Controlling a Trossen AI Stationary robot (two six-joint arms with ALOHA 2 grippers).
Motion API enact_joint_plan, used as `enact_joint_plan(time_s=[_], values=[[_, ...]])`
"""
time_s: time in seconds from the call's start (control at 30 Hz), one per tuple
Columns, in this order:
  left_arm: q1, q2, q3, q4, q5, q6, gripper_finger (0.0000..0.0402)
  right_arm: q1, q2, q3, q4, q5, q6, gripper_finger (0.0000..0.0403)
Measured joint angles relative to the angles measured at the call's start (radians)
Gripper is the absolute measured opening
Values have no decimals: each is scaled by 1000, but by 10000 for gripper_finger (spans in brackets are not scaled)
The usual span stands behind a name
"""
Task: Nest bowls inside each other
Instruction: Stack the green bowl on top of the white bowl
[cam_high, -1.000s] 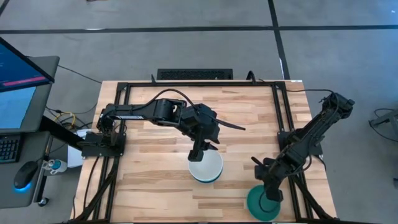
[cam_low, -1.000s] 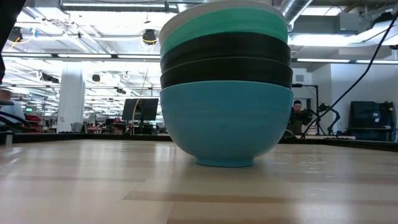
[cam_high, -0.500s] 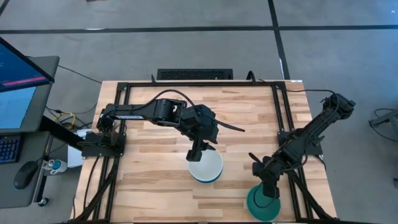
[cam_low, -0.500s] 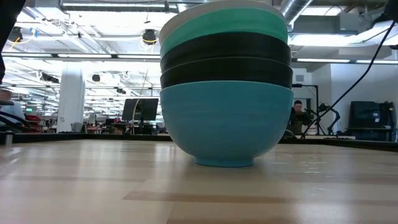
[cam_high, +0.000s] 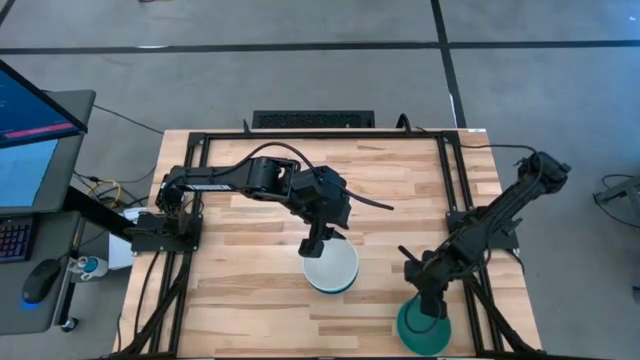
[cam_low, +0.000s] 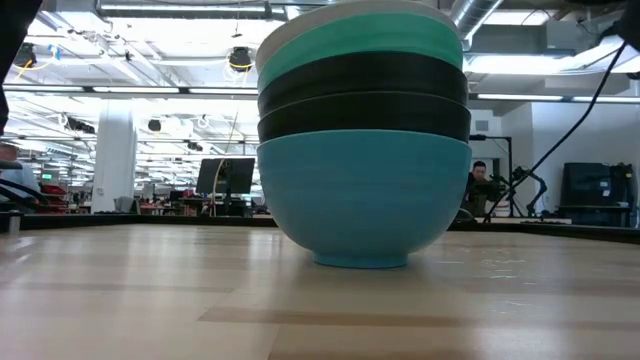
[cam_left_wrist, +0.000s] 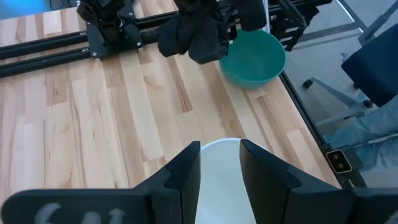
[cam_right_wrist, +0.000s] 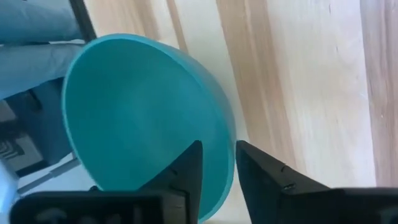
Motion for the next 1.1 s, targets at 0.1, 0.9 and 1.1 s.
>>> enact_joint_plan(time_s=[0.1, 0.9, 1.1], values=[[1, 0, 0, 0, 1, 3, 103, -2, 31, 0, 2, 0, -1, 135], [2, 0, 0, -30, 3, 7, 103, -2, 189, -1, 68, 72, 17, 142], [2, -1, 0, -54, 0, 5, 103, -2, 190, -1, 75, 71, 22, 33]])
